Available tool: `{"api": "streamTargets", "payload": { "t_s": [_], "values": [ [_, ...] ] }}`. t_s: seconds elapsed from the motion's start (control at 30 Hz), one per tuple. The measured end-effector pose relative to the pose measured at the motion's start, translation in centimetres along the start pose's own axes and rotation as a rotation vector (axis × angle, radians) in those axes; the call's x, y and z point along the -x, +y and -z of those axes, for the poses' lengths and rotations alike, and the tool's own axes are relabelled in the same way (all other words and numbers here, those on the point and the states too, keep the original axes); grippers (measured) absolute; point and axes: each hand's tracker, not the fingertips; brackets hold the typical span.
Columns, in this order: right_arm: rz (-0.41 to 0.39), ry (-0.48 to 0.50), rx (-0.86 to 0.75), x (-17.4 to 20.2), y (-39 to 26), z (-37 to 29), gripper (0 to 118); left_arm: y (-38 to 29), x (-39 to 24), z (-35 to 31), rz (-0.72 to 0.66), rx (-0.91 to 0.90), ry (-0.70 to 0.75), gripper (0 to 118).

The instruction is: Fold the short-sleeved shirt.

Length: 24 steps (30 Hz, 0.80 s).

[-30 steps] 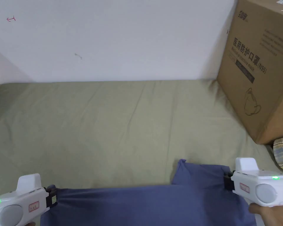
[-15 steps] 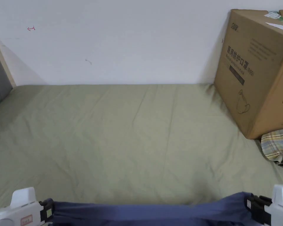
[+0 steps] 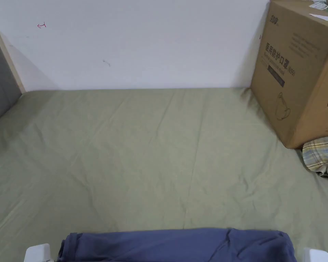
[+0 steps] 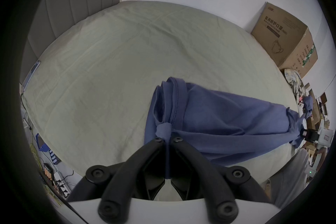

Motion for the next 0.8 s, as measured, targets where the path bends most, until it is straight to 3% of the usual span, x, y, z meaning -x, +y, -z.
{"api": "streamTargets", "payload": {
  "t_s": [0.13, 0.2, 0.27, 0.33, 0.43, 0.63, 0.8],
  "values": [
    [0.02, -0.014, 0.002, 0.0, -0.1, 0.5, 1, -0.2, -0.8, 0.2, 0.027, 0.019, 0.022, 2],
    [0.026, -0.015, -0.007, 0.1, 0.1, -0.1, 5, 0.1, -0.9, -0.2, 0.01, 0.031, 0.029, 20],
    [0.009, -0.021, -0.038, 0.9, 0.4, -1.5, 45, 0.5, -1.1, -1.2, -0.037, 0.057, -0.003, 69],
    [-0.014, -0.018, -0.098, 1.4, 1.2, -3.2, 92, 1.1, -1.6, -2.6, -0.056, 0.04, -0.022, 104],
    [-0.024, 0.015, -0.233, 3.0, 3.2, -6.5, 96, 2.1, -3.5, -6.3, -0.003, -0.151, -0.017, 105],
    [-0.146, 0.035, -0.527, 8.0, 8.5, -12.7, 96, 6.2, -7.0, -11.9, 0.132, -0.496, -0.024, 105],
    [-0.202, 0.007, -0.716, 12.3, 11.0, -16.1, 96, 8.9, -10.1, -15.7, 0.14, -0.691, -0.019, 104]
  ]
}}
